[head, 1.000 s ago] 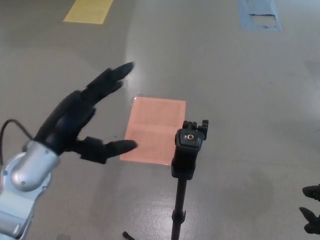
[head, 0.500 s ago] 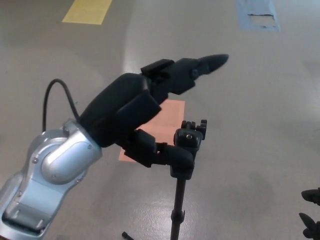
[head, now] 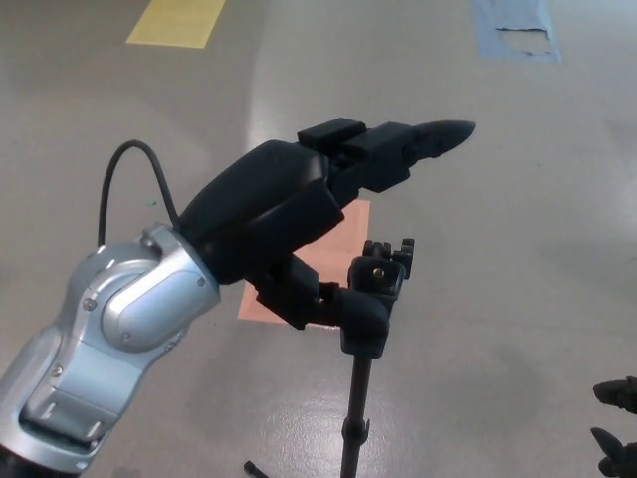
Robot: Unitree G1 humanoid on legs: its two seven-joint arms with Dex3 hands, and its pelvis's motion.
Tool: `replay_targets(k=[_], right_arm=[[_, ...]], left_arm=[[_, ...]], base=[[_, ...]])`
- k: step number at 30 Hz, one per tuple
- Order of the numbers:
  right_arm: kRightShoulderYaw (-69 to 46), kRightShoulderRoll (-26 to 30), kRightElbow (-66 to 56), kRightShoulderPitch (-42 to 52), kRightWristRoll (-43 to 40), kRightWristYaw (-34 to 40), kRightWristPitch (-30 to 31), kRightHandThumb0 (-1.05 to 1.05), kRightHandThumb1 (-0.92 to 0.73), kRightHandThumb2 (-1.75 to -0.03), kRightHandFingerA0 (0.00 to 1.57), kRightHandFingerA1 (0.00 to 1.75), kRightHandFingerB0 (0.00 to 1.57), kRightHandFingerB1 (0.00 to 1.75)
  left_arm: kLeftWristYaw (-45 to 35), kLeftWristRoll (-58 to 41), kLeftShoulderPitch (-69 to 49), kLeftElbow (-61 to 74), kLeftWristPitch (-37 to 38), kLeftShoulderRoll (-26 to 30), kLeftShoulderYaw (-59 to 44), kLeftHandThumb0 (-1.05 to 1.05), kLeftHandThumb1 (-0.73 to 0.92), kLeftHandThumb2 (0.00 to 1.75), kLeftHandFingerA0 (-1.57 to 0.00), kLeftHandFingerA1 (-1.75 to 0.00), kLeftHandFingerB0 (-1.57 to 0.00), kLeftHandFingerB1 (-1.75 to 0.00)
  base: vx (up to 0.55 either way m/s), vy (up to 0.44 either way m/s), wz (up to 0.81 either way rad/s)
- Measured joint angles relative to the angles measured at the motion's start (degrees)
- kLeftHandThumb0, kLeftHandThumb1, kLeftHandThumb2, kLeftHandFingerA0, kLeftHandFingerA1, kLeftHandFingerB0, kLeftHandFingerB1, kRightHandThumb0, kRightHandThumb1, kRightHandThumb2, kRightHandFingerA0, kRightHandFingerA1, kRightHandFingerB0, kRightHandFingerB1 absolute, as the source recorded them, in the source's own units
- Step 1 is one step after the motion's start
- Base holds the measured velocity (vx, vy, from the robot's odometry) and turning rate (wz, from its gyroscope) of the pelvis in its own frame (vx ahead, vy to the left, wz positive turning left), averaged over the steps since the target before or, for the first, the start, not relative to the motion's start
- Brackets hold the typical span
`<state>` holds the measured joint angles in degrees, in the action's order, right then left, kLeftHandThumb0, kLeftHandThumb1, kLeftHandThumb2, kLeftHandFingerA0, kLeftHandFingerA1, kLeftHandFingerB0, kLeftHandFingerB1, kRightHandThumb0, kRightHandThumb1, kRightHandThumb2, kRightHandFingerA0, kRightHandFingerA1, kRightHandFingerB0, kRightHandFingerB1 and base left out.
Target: The robot uses its left hand to grab the top of a phone stand kept on the floor and rotates it anti-clockwise
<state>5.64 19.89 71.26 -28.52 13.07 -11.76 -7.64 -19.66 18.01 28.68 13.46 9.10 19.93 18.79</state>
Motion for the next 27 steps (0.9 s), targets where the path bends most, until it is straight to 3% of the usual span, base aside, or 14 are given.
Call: replay_targets(k=[3, 4, 7, 12, 13, 15, 21, 27], right_arm=[[-0.10, 0.01, 0.00, 0.00, -0.05, -0.42, 0.00, -0.31, -0.61, -1.01, 0.57, 0.66, 0.02, 0.43], [-0.08, 0.02, 0.00, -0.01, -0.03, -0.52, 0.00, -0.30, -0.61, -1.01, 0.58, 0.67, 0.02, 0.43], [-0.05, 0.06, -0.02, -0.02, -0.02, -0.80, 0.01, -0.30, -0.61, -1.01, 0.56, 0.66, 0.01, 0.42], [-0.05, 0.05, -0.04, -0.75, 0.00, -1.00, 0.36, -0.30, -0.61, -1.01, 0.56, 0.66, 0.02, 0.43], [-0.05, 0.05, -0.04, -0.82, 0.00, -1.00, 0.41, -0.29, -0.61, -1.01, 0.57, 0.66, 0.03, 0.43], [-0.04, 0.05, -0.05, -1.19, 0.01, -1.00, 0.67, -0.29, -0.61, -1.01, 0.58, 0.66, 0.03, 0.43], [0.59, 0.05, -0.04, -1.53, 0.22, -0.98, 1.24, -0.29, -0.61, -1.01, 0.58, 0.67, 0.03, 0.43], [0.60, 0.05, -0.04, -1.59, 0.17, -1.00, 1.53, -0.30, -0.61, -1.01, 0.56, 0.66, 0.03, 0.43]], left_arm=[[-0.05, 0.45, 0.19, -1.28, 0.06, -0.01, 0.13, -0.52, 0.37, 0.64, -0.07, -0.39, -0.09, -0.29], [-0.05, 0.60, 0.30, -1.89, 0.17, -0.03, 0.14, -0.23, 0.28, 0.82, 0.00, -0.49, 0.00, -0.47], [0.00, 1.08, 0.46, -3.84, 0.66, -0.11, 0.22, -0.18, 0.29, 0.81, 0.00, -0.50, 0.00, -0.46], [0.78, 2.07, 0.91, -6.60, 2.97, -0.57, 0.71, -0.16, 0.27, 0.79, 0.00, -0.50, 0.00, -0.46], [0.83, 2.12, 0.93, -6.69, 3.14, -0.62, 0.75, -0.24, 0.31, 0.59, -0.07, -0.21, -0.13, -0.38], [0.93, 2.37, 1.02, -7.03, 4.03, -0.93, 0.98, -0.19, 0.38, 0.52, -0.03, -0.24, -0.18, -0.33], [0.86, 3.14, 0.97, -6.96, 4.99, -1.62, 1.52, -0.20, 0.39, 0.52, -0.03, -0.24, -0.16, -0.32], [0.79, 3.69, 0.70, -6.99, 5.03, -1.66, 2.00, -0.28, 0.33, 0.59, -0.07, -0.21, -0.10, -0.37]], base=[[0.00, 0.000, 0.00], [0.00, 0.000, 0.00], [0.00, 0.000, 0.00], [0.00, 0.000, 0.00], [0.00, 0.000, 0.00], [0.00, 0.000, 0.00], [0.00, 0.000, 0.00], [0.00, 0.000, 0.00]])
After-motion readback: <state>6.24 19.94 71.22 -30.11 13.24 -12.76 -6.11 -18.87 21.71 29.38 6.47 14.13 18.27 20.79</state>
